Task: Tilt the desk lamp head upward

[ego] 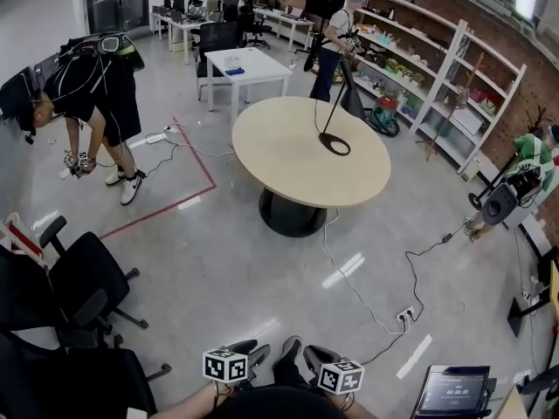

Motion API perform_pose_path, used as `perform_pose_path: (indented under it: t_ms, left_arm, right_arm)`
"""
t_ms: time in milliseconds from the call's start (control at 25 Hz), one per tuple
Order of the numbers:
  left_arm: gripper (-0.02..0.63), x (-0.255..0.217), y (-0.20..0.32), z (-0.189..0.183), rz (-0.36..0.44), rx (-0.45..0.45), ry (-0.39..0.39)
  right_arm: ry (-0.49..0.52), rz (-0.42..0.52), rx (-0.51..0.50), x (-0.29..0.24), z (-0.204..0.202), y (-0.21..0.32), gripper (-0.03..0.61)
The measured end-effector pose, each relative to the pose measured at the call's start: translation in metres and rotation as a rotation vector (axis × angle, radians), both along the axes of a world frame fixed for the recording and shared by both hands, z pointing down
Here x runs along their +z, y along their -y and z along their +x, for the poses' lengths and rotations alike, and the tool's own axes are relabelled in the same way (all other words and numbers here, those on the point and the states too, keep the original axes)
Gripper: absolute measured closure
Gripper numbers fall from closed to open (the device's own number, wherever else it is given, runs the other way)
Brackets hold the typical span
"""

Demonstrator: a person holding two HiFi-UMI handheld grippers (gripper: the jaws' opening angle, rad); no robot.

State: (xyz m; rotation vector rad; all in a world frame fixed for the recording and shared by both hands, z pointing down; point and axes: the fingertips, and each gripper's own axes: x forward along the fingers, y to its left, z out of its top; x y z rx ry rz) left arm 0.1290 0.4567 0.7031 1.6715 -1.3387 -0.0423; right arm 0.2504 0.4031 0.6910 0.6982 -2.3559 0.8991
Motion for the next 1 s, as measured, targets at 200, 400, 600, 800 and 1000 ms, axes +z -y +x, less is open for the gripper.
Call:
perform_pose_path:
  t_ms: [200, 400, 600, 800, 1000]
  left_arm:
    - [0.419, -0.001, 0.027, -0.019, -0.023, -0.044, 0.021]
    - [0.420, -0.014, 0.069, -0.039, -0.019, -0.110, 0.055]
    - [0.420, -0.022, 0.116, -0.033, -0.014, -0.101, 0.077]
    - [0.420, -0.022, 0.157, -0.036, -0.027, -0.138, 0.093]
    - [0.420, -0.022, 0.186, -0.028, -0.026, -0.141, 0.107]
  right_arm:
    - [0.027, -0.019, -0.024, 0.001, -0.019, 0.036, 0.544]
    - [0.056, -0.007, -0.081, -0.009, -0.039, 0.085, 0.545]
    - [0.083, -0.024, -0.114, -0.009, -0.049, 0.127, 0.545]
    - [0.106, -0.039, -0.108, -0.007, -0.047, 0.178, 0.545]
    - [0.119, -0.045, -0.119, -0.003, -0.043, 0.208, 0.545]
